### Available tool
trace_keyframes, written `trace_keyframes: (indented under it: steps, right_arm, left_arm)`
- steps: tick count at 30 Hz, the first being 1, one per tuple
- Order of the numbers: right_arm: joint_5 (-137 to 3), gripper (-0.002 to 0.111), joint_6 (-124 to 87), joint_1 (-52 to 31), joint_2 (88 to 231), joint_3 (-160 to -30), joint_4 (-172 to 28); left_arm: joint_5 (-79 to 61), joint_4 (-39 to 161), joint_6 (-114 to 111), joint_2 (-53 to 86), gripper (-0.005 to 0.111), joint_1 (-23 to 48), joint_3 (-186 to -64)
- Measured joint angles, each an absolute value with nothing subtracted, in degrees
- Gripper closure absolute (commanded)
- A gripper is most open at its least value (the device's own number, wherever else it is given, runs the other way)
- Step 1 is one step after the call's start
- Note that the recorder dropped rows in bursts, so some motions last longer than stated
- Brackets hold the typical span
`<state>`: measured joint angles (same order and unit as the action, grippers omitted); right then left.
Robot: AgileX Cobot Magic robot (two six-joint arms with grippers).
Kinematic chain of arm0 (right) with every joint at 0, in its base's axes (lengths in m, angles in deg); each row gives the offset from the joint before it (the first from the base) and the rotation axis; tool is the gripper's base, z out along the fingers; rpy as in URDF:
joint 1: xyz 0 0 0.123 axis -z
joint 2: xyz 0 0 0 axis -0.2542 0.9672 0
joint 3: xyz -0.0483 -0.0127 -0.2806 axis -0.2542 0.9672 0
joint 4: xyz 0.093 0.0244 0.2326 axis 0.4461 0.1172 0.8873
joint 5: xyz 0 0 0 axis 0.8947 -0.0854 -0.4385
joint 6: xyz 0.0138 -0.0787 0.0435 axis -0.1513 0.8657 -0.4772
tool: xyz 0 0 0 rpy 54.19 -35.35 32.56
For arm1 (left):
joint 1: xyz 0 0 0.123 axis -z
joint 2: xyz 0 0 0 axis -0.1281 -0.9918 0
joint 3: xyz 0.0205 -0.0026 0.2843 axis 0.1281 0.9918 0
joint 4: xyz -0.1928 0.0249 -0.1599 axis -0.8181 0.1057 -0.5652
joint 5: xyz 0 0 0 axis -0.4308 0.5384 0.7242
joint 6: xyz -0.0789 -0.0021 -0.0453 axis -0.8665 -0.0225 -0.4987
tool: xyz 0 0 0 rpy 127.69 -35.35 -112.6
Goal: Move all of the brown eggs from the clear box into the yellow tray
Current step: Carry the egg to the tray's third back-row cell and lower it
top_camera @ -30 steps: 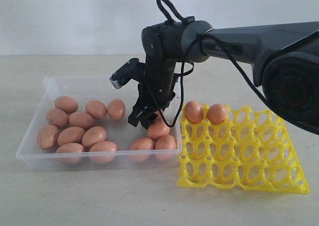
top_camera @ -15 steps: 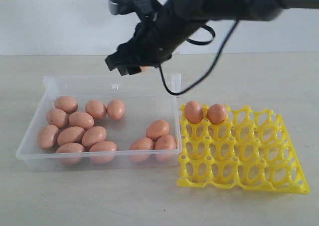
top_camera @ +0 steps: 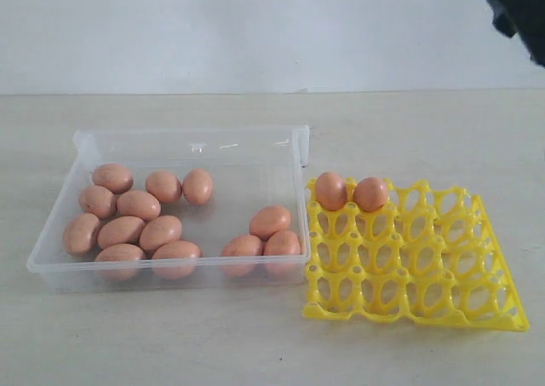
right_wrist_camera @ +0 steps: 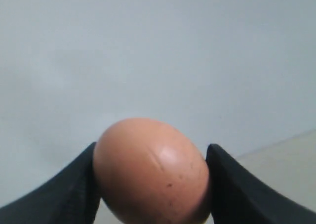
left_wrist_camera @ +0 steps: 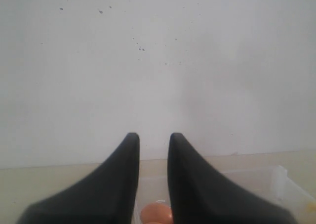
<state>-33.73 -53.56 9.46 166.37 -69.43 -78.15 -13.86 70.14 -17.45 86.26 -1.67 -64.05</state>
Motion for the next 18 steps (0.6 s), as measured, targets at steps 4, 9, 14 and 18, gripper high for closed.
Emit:
trace_keyframes:
  steps: [4,9,14,18]
  right_arm:
    - [-11.41,0.109,-91.80,26.63,176.83,-79.78,-125.59]
    - [-0.03,0.109,-110.47,34.95,188.76,-86.26,-159.89]
    - [1.13,0.109,-107.12,34.34,191.75,-81.05,-166.16]
    - [-1.27,0.109,-100.14,30.71,191.80,-77.47,-165.39]
  left_arm:
    - [-13.86,70.14,-17.45,86.26,0.085,-1.67,-64.05]
    - [-13.86,70.14,-17.45,86.26,0.085,-1.67,-64.05]
    - [-13.86,70.14,-17.45,86.26,0.085,-1.67,-64.05]
    - [-13.86,70.14,-17.45,86.26,0.085,-1.67,-64.05]
